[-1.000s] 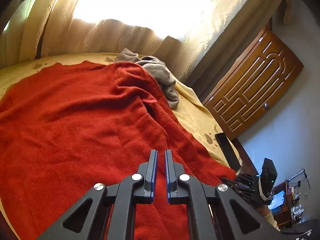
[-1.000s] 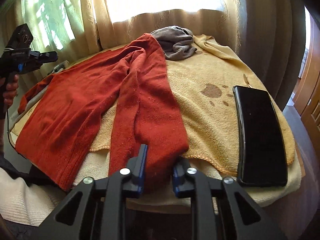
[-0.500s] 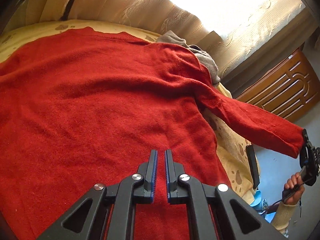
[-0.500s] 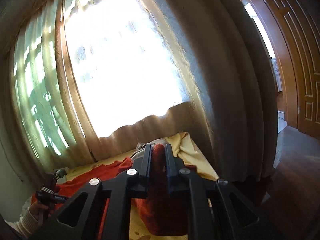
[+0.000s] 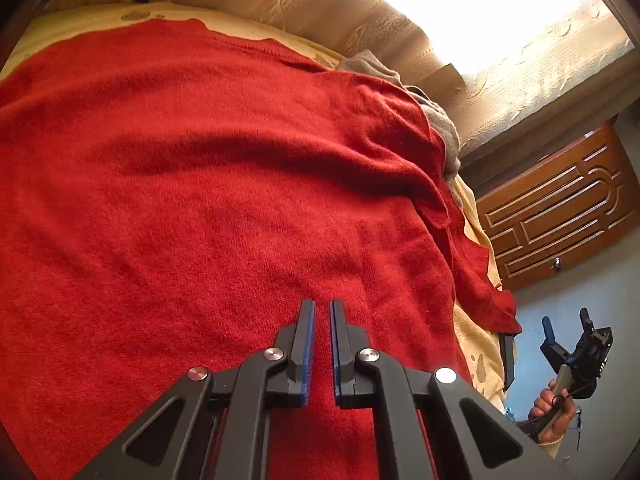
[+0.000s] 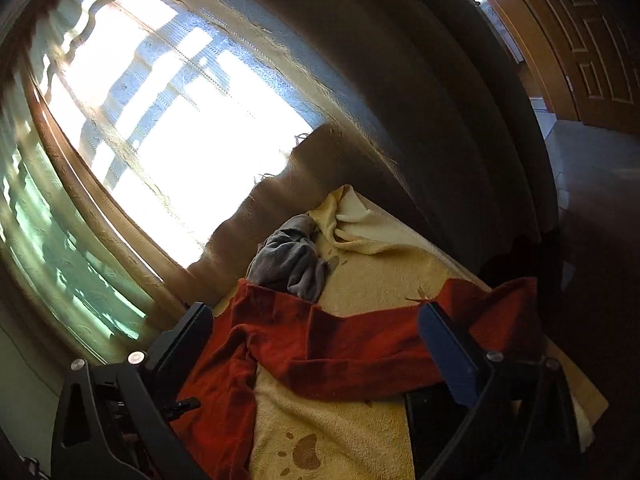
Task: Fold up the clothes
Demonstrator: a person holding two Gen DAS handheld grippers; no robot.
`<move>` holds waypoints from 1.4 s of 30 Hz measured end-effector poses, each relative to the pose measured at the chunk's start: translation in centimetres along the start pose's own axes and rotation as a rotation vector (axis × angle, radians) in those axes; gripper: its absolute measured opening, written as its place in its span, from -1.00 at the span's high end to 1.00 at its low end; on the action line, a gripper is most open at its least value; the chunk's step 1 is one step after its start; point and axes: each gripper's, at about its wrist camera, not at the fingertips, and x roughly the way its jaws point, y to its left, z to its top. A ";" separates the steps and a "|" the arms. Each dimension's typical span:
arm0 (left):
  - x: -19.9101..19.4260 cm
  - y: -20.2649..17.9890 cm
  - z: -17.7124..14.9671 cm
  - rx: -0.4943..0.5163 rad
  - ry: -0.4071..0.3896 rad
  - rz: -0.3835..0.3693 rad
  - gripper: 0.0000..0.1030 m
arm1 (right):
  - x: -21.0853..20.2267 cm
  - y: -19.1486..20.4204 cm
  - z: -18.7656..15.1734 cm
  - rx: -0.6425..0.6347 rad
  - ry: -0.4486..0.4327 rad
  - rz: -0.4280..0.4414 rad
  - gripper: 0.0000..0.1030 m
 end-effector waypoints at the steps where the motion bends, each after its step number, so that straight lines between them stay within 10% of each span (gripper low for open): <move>1: 0.3 0.2 -0.1 -0.005 0.007 -0.009 0.85 | -0.2 -0.3 -0.4 0.021 0.011 0.005 -1.00; 7: 0.5 1.2 -0.3 -0.024 -0.005 -0.074 0.85 | -1.4 -2.4 -0.6 0.166 0.091 -0.188 -1.00; 15: 0.1 1.6 -0.7 -0.031 -0.021 -0.115 0.85 | 0.3 -6.6 -0.4 0.333 0.127 -0.238 -0.99; 23: 0.0 2.1 -0.8 -0.055 -0.028 -0.150 0.85 | 2.0 -8.9 -0.1 0.451 0.123 -0.233 -0.36; 36: -0.1 2.3 -0.9 -0.063 -0.037 -0.159 0.85 | 3.0 -5.3 2.0 0.200 0.004 -0.348 0.86; 42: -0.6 2.3 -0.6 -0.074 -0.042 -0.128 0.85 | 3.0 -0.6 3.5 0.008 -0.097 -0.334 0.87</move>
